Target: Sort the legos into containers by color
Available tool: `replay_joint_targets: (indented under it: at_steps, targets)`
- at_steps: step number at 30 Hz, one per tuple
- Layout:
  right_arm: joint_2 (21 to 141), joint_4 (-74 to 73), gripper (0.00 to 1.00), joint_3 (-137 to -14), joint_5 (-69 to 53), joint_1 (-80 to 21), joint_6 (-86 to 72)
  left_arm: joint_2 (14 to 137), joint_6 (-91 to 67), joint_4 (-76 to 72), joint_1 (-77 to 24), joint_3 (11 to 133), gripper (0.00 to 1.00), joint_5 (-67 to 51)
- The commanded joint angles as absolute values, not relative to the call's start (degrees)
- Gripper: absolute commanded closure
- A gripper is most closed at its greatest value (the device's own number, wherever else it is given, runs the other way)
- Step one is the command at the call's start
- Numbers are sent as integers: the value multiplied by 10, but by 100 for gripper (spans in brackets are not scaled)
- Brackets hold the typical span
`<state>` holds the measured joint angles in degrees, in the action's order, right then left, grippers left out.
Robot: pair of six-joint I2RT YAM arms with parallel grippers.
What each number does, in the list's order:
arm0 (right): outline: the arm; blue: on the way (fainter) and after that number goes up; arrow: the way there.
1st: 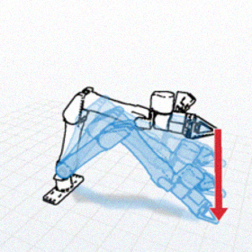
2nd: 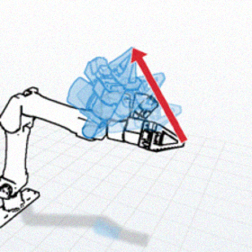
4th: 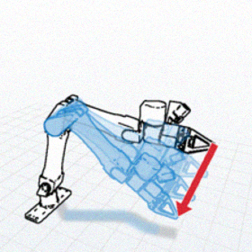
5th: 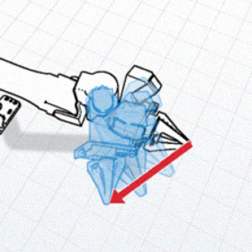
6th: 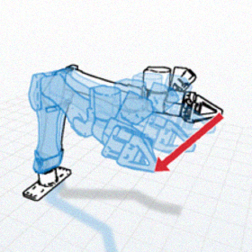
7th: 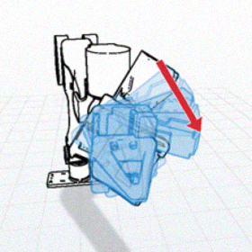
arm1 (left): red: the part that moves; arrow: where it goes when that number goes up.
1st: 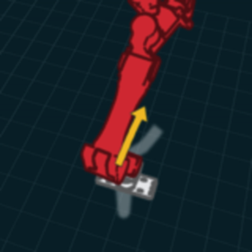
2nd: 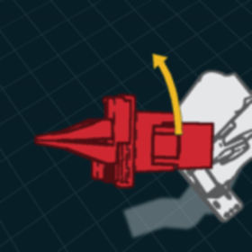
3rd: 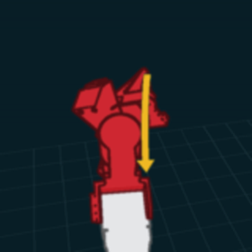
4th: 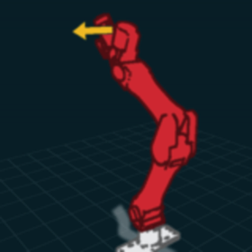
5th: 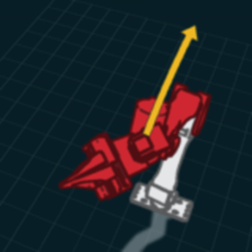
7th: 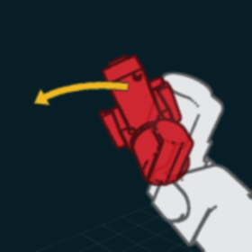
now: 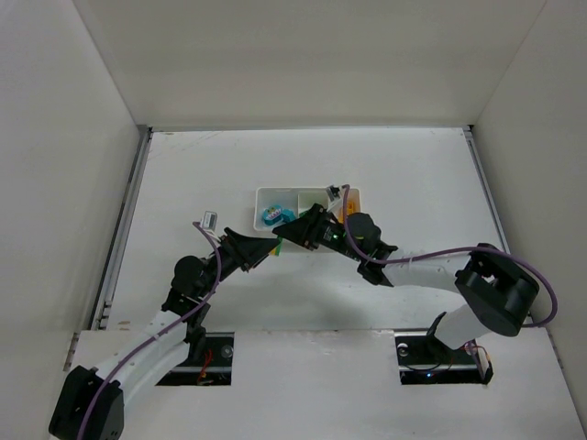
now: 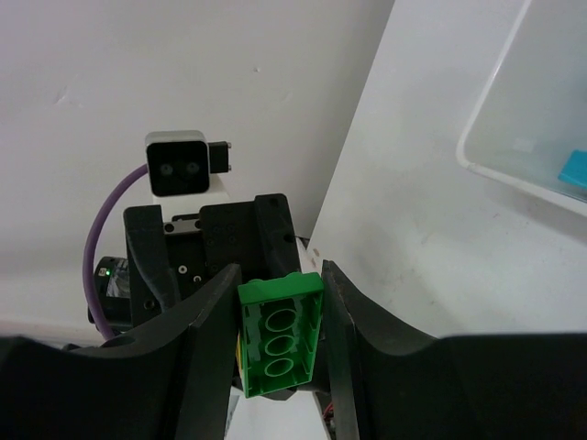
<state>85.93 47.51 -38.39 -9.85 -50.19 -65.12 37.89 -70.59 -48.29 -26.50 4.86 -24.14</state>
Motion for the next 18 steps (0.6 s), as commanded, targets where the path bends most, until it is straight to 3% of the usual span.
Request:
replay_joint_targets:
  at_steps: [1, 12, 18]
  targets:
    - [844, 514, 70, -380, -92, -495, -642, 365, -696, -498, -259, 62, 48, -240]
    - [843, 519, 70, -367, -91, -481, -650, 371, -691, -496, -261, 57, 59, -239]
    - [839, 520, 70, -362, -90, -476, -650, 375, -690, -491, -255, 54, 73, -238]
